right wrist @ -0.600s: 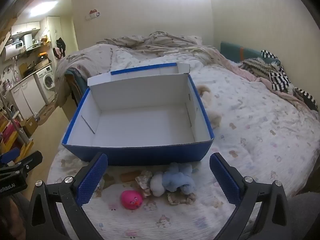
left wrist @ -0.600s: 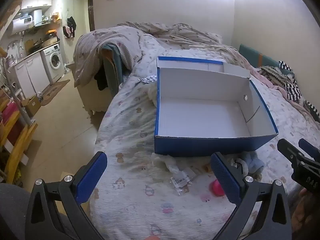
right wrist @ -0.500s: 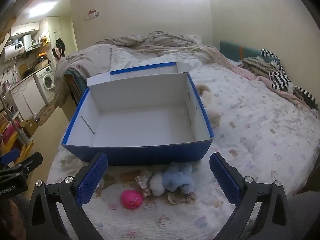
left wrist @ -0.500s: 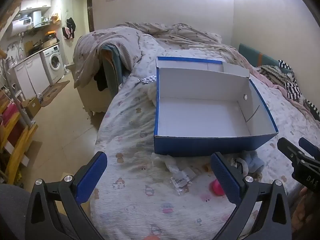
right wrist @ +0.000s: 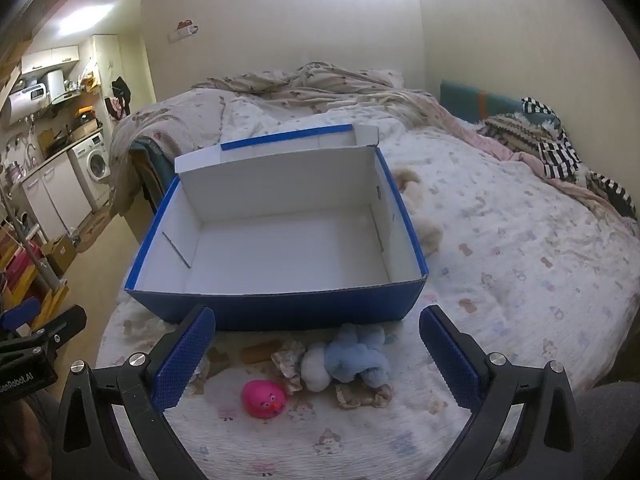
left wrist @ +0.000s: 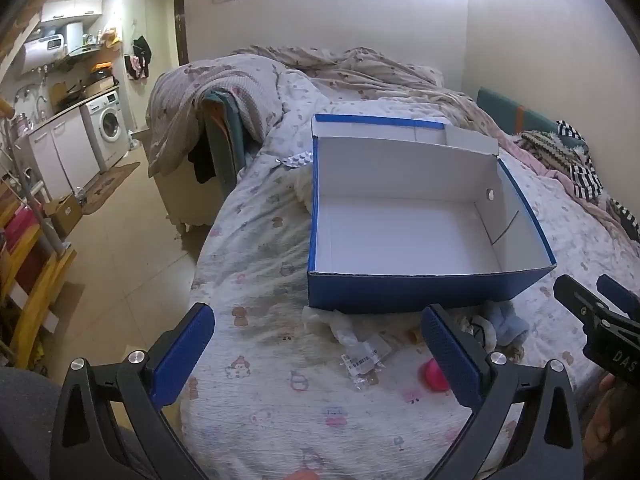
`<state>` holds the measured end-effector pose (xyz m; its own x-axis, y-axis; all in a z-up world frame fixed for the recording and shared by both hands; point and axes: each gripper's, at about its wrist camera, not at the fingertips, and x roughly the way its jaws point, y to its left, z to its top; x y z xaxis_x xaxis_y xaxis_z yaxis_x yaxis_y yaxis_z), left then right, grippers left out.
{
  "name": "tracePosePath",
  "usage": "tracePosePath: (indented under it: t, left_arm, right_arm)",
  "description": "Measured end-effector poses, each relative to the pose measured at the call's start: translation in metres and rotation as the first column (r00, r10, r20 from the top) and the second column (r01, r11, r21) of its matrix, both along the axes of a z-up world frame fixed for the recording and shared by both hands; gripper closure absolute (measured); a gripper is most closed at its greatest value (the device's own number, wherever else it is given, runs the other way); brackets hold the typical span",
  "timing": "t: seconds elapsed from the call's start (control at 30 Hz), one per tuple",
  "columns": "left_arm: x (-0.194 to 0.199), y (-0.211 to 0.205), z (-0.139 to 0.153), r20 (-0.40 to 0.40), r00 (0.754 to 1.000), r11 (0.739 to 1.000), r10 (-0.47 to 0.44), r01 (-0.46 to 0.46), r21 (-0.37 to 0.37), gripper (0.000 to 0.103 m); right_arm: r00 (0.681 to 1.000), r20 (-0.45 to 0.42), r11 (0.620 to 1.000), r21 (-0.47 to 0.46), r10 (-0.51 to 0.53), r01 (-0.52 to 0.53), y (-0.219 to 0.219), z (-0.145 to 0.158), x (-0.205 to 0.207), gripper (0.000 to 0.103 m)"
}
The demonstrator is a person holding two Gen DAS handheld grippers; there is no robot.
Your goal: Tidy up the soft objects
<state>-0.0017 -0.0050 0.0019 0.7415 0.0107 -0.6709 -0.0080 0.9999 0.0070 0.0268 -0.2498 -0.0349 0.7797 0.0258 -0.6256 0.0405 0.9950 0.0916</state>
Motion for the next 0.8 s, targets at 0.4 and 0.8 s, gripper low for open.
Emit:
tracePosePath:
  t: [0.4,0.8]
  left_arm:
    - [-0.0008,0.0015,0.0008,0.001,1.0,1.0,0.0,0.0,0.001,0.0]
    - [-0.0014,0.0012,0.0032,0.002,1.0,1.0,0.002,-0.002,0.005,0.0]
  right_arm:
    - [1.0,0.002,1.0,-0.001,0.0,0.0,0.0,-0.0002,-0.0002,0.0]
    - [1.0,0.003,1.0,-0.001,0.0,0.0,0.0,0.0004,-0.0006,0.0]
